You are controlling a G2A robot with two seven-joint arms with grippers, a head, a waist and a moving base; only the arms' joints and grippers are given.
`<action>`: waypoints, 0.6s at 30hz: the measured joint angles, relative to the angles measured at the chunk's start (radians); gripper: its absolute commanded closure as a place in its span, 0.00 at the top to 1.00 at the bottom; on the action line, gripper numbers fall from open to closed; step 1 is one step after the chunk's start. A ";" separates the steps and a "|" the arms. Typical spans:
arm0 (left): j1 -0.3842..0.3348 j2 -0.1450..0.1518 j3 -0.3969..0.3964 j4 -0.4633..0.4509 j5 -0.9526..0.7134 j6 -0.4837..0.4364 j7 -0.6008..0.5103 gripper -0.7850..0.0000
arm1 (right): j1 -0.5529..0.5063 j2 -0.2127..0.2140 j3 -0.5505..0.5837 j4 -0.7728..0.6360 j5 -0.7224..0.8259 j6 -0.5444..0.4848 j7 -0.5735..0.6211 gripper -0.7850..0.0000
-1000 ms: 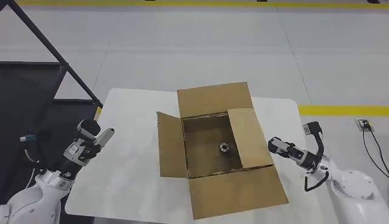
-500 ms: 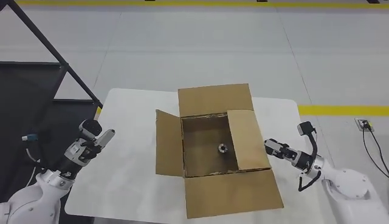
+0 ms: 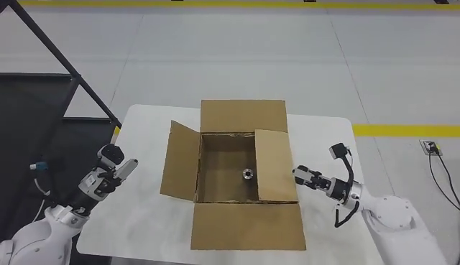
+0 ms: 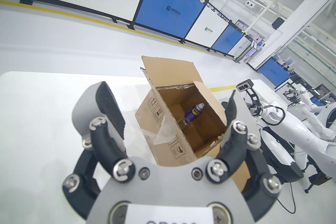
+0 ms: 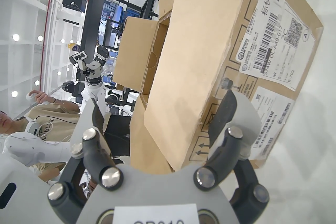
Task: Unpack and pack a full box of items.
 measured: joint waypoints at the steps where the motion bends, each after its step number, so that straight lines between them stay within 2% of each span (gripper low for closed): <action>1: 0.004 0.001 0.000 -0.002 -0.004 -0.005 0.000 1.00 | 0.005 -0.001 -0.010 0.002 -0.002 0.000 -0.002 1.00; 12: 0.052 0.011 0.016 -0.062 -0.014 -0.066 -0.019 1.00 | 0.052 -0.017 -0.109 0.027 0.011 -0.024 -0.015 1.00; 18: 0.026 0.019 0.079 -0.082 -0.024 -0.080 -0.081 1.00 | 0.060 -0.022 -0.124 0.044 0.024 -0.060 -0.046 1.00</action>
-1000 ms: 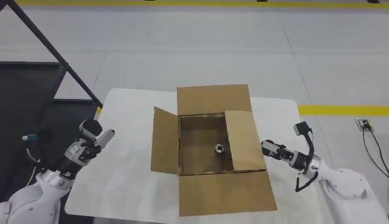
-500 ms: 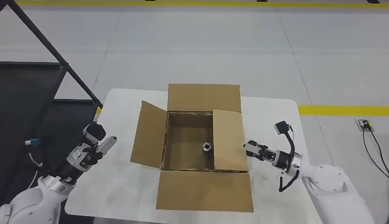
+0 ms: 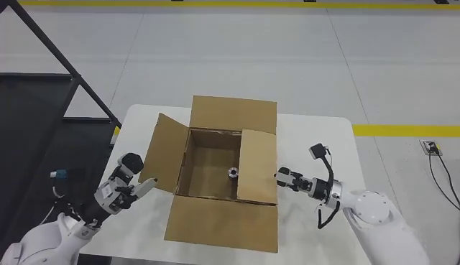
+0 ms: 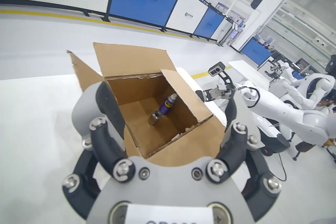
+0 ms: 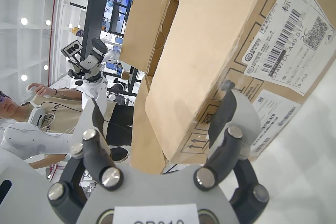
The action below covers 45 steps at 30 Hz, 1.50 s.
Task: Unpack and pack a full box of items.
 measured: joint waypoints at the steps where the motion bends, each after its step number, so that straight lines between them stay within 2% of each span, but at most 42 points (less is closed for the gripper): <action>1: -0.010 0.001 0.016 0.001 -0.007 0.001 -0.017 1.00 | -0.005 0.001 0.008 0.000 0.005 -0.013 -0.010 1.00; 5: -0.101 0.008 0.123 0.042 -0.074 0.057 -0.142 1.00 | -0.061 0.013 0.080 -0.022 0.057 -0.089 -0.063 1.00; 9: -0.269 0.013 0.260 0.137 -0.206 0.138 -0.329 1.00 | -0.156 0.031 0.179 -0.067 0.110 -0.162 -0.081 1.00; 15: -0.492 0.001 0.449 0.283 -0.250 0.275 -0.463 1.00 | -0.273 0.050 0.286 -0.114 0.151 -0.208 -0.081 1.00; 20: -0.606 -0.015 0.578 0.376 -0.210 0.354 -0.470 1.00 | -0.315 0.059 0.328 -0.120 0.182 -0.223 -0.070 1.00; 24: -0.692 -0.035 0.677 0.483 -0.191 0.413 -0.455 1.00 | -0.320 0.063 0.341 -0.111 0.204 -0.233 -0.053 1.00; 33: -0.847 -0.090 0.852 0.702 -0.267 0.392 -0.435 1.00 | -0.316 0.071 0.357 -0.093 0.237 -0.253 -0.026 1.00; 40: -0.907 -0.128 0.952 0.757 -0.272 0.373 -0.403 1.00 | -0.334 0.077 0.377 -0.083 0.267 -0.272 -0.013 1.00; 45: -0.908 -0.133 0.960 0.702 -0.247 0.367 -0.360 1.00 | -0.355 0.079 0.386 -0.085 0.284 -0.293 -0.014 1.00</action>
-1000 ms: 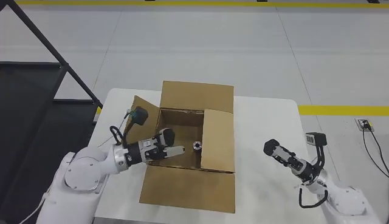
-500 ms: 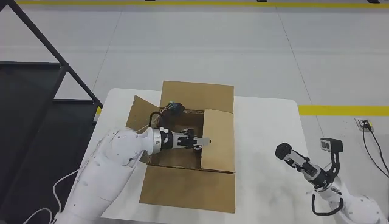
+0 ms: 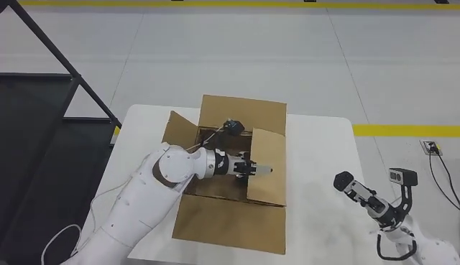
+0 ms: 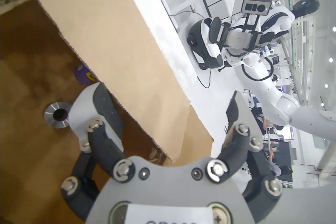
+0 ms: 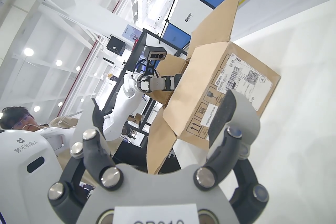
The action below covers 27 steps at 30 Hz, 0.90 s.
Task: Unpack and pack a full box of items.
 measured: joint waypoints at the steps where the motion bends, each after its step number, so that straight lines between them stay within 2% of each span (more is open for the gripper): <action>1: 0.005 0.001 -0.003 -0.018 0.008 0.003 0.005 1.00 | -0.004 0.000 0.002 -0.001 0.002 -0.003 -0.001 1.00; 6: 0.034 0.009 -0.024 -0.097 0.040 0.024 0.025 1.00 | -0.011 0.003 0.006 0.001 0.015 -0.010 -0.001 1.00; 13: 0.029 0.002 -0.015 -0.114 0.041 0.036 0.045 1.00 | -0.012 0.006 0.010 0.008 0.031 -0.028 0.000 1.00; 20: -0.021 -0.032 0.057 -0.107 0.036 -0.029 0.094 1.00 | -0.055 0.009 0.046 0.022 0.082 -0.092 -0.022 1.00; 27: -0.070 -0.086 0.170 -0.065 0.100 -0.062 0.216 1.00 | -0.125 0.015 0.105 0.044 0.173 -0.173 -0.041 1.00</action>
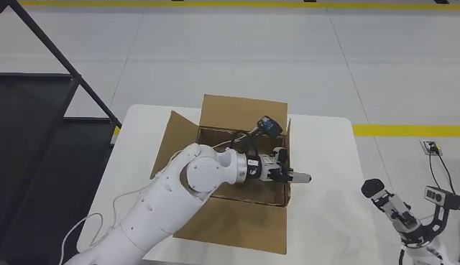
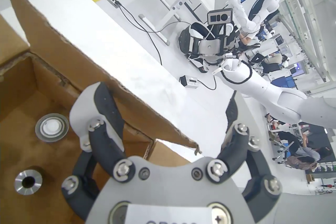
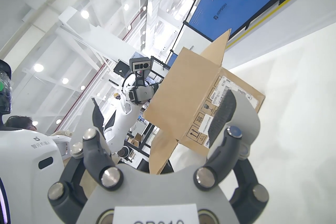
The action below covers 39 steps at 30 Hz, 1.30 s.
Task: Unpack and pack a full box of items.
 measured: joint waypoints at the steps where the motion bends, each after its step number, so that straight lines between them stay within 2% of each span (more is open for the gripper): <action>1: -0.006 -0.009 0.016 0.012 0.008 -0.005 0.018 1.00 | -0.012 0.001 0.007 -0.002 0.007 -0.008 -0.009 1.00; 7: -0.047 -0.074 0.122 0.116 0.038 -0.050 0.112 1.00 | -0.092 0.005 0.064 -0.024 0.050 -0.027 -0.028 1.00; 16: -0.107 -0.175 0.234 0.292 0.052 -0.031 0.129 1.00 | -0.144 0.000 0.108 -0.021 0.078 -0.027 -0.028 1.00; 21: -0.137 -0.226 0.249 0.389 0.004 -0.004 0.124 1.00 | -0.140 0.002 0.108 -0.012 0.080 -0.027 -0.028 1.00; 30: -0.164 -0.297 0.259 0.518 -0.011 0.066 0.144 1.00 | -0.122 0.017 0.085 -0.002 0.074 -0.027 -0.028 1.00; 39: -0.182 -0.342 0.244 0.607 0.004 0.101 0.183 1.00 | -0.108 0.030 0.061 0.019 0.105 -0.023 -0.024 1.00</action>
